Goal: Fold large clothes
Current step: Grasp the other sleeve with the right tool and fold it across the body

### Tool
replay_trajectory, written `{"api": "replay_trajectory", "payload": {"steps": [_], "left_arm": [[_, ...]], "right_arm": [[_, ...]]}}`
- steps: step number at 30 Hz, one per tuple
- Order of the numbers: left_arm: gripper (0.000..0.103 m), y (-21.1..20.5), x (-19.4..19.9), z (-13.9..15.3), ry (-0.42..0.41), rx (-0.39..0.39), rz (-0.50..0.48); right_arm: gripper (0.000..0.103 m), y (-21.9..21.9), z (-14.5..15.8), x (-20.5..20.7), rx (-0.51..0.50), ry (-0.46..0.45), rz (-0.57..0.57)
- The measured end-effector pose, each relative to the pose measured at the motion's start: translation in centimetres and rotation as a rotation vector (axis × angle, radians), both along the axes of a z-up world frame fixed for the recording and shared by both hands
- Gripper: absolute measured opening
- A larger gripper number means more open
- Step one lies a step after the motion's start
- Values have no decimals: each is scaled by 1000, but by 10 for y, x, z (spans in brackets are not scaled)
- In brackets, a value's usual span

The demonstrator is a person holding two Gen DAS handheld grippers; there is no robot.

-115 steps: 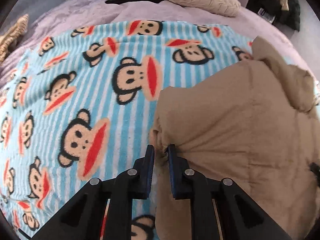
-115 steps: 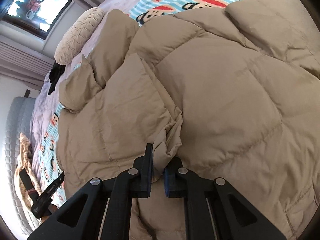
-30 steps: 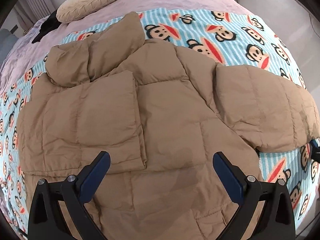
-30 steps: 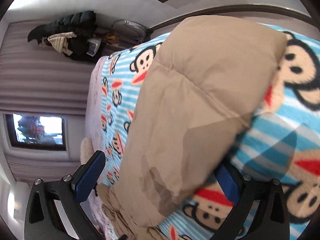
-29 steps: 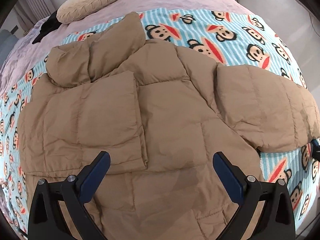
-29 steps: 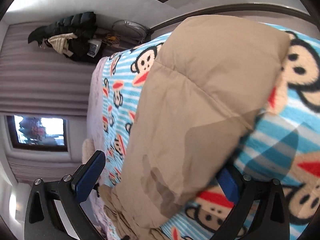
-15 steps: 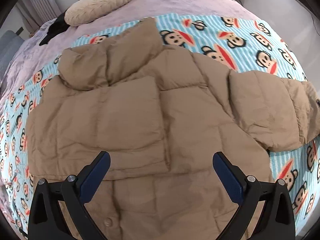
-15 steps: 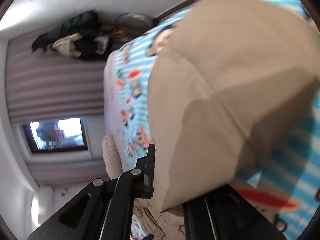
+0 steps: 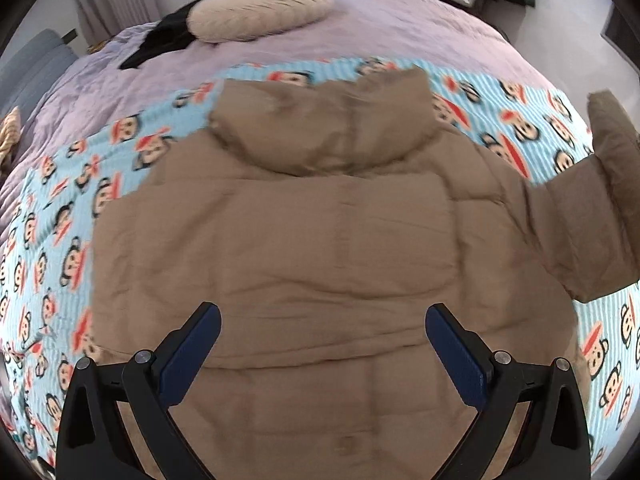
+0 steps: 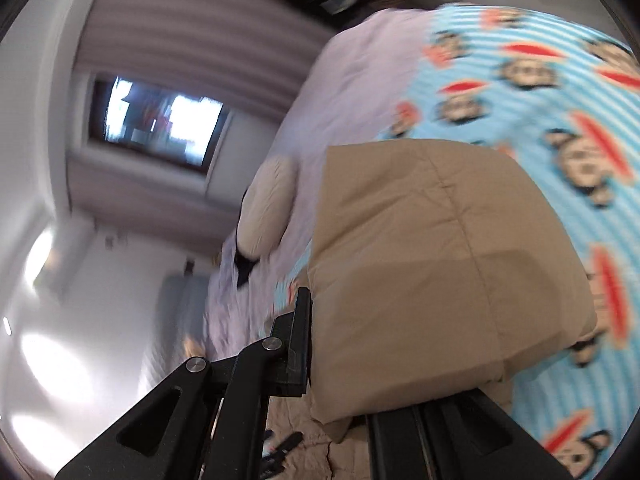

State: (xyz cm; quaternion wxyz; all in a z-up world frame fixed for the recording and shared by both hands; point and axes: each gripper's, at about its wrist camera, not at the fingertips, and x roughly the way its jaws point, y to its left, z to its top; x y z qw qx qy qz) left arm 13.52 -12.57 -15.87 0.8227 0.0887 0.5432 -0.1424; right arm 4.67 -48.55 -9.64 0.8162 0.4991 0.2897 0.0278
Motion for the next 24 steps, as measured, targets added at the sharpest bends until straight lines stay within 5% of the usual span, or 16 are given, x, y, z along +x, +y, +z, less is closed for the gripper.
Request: {"api": "replay_trajectory", "payload": {"steps": [5,10,16,21,24], "left_arm": [[103,55,12,3,-29,-3,59],[103,98,17,-5,-28,-4,110],[103,114,17,-20,-6,-10,132],[103,106,15,-31,24,1,128],[103,103,17,-32,32,3,116]], "right_arm": [[6,98,8,50,-195,23,201],[6,175,-37,78,-298,137,337],[6,198,-98,83,-344,292,362],[8,201,-121,82,-337,381,332],[41,195,-113,79,-301,398,319]]}}
